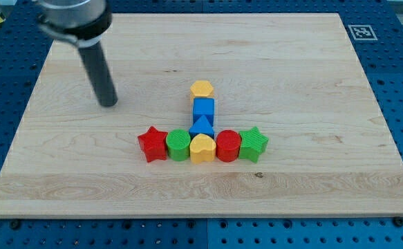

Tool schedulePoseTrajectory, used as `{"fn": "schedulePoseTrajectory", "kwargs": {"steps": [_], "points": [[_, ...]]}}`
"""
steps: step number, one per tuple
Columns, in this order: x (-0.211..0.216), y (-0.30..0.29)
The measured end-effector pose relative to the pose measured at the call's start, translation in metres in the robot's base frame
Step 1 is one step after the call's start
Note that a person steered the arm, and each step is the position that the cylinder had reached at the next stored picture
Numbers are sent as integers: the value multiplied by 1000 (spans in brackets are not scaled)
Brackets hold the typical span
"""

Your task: Move the red star towards the center

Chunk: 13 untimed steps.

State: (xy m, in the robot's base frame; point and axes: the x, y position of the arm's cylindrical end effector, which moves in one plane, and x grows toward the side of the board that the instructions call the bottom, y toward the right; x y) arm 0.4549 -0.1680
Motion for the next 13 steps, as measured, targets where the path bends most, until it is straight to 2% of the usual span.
{"fn": "schedulePoseTrajectory", "kwargs": {"steps": [3,4,7,9,11,12,13], "points": [[117,44],[134,81],[101,121],[72,99],[82,78],[69,45],[31,39]]}}
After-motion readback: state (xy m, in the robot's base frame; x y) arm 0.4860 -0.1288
